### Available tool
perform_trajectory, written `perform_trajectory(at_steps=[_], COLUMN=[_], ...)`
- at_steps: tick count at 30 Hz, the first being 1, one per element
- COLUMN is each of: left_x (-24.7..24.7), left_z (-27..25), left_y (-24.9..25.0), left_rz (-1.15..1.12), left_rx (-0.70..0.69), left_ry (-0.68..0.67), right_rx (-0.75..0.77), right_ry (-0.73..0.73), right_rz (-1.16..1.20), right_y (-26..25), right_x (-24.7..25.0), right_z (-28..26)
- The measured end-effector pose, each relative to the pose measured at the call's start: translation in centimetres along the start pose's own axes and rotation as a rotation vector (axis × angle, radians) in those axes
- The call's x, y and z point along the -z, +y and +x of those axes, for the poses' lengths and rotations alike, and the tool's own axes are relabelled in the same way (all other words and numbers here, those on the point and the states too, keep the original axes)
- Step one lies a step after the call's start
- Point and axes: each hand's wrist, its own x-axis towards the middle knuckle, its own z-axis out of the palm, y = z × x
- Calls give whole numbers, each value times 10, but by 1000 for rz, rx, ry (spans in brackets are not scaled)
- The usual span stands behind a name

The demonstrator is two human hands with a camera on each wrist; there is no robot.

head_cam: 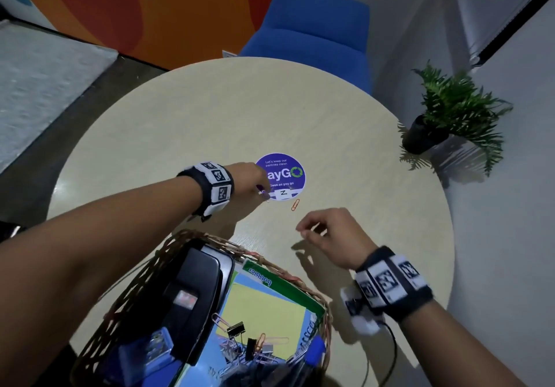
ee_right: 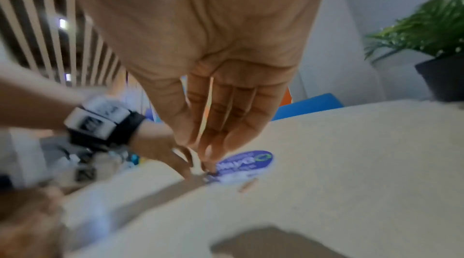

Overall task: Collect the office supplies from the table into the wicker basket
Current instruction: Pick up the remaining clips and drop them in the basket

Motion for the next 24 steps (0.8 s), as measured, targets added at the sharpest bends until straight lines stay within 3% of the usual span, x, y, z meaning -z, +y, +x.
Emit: perform_trajectory(at_steps=[4, 10, 13, 17, 21, 24], left_x=[-11, -14, -15, -12, 18, 40], left_z=[17, 33, 35, 28, 1, -32], left_y=[3, 2, 2, 3, 14, 32], left_rz=[24, 89, 107, 121, 30, -110], left_rx=[-40, 22, 53, 77, 64, -67], left_ry=[-7, -93, -136, -151, -28, 106], right_rx=[-78, 116, 94, -53, -168, -241], right_ry=[56, 115, 139, 148, 94, 114], right_rz=[-169, -388, -350, -223, -213, -180], right_y=[31, 53, 63, 79, 81, 76], right_x=[-22, -46, -45, -36, -30, -27], right_z=[51, 82, 76, 61, 45, 27])
